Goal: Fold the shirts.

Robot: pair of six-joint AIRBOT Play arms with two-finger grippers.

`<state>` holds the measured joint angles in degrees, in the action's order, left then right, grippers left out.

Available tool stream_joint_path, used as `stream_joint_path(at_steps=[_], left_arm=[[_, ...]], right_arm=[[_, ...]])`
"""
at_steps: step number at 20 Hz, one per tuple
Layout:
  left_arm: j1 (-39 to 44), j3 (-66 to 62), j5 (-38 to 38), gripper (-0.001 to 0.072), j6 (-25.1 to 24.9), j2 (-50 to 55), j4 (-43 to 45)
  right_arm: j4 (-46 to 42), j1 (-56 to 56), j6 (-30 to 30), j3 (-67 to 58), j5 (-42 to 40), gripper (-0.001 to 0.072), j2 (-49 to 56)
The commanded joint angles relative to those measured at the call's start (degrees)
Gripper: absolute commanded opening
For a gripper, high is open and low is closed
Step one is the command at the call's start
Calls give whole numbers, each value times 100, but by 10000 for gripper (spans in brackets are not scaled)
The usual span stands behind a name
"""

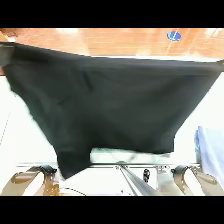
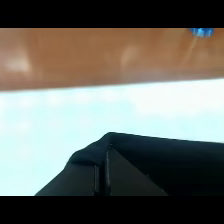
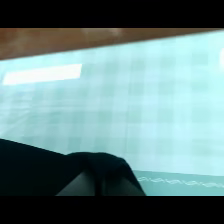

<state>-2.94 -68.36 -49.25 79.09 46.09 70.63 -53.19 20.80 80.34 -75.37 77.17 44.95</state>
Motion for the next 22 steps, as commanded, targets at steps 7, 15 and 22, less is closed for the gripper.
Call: stream_joint_path(at_steps=[7,15,22], left_arm=[[114,-540,1641,23,184,4059,-1558],[114,-1759,1257,23,155,5318,-2072],[-352,-1862,-706,23,-385,5294,-2072]], right_arm=[[1067,-835,-531,-728,-2063,26,4151],[424,-883,181,-2299,-2092,26,6102],[4,-516,157,-2481,-1073,26,6089]])
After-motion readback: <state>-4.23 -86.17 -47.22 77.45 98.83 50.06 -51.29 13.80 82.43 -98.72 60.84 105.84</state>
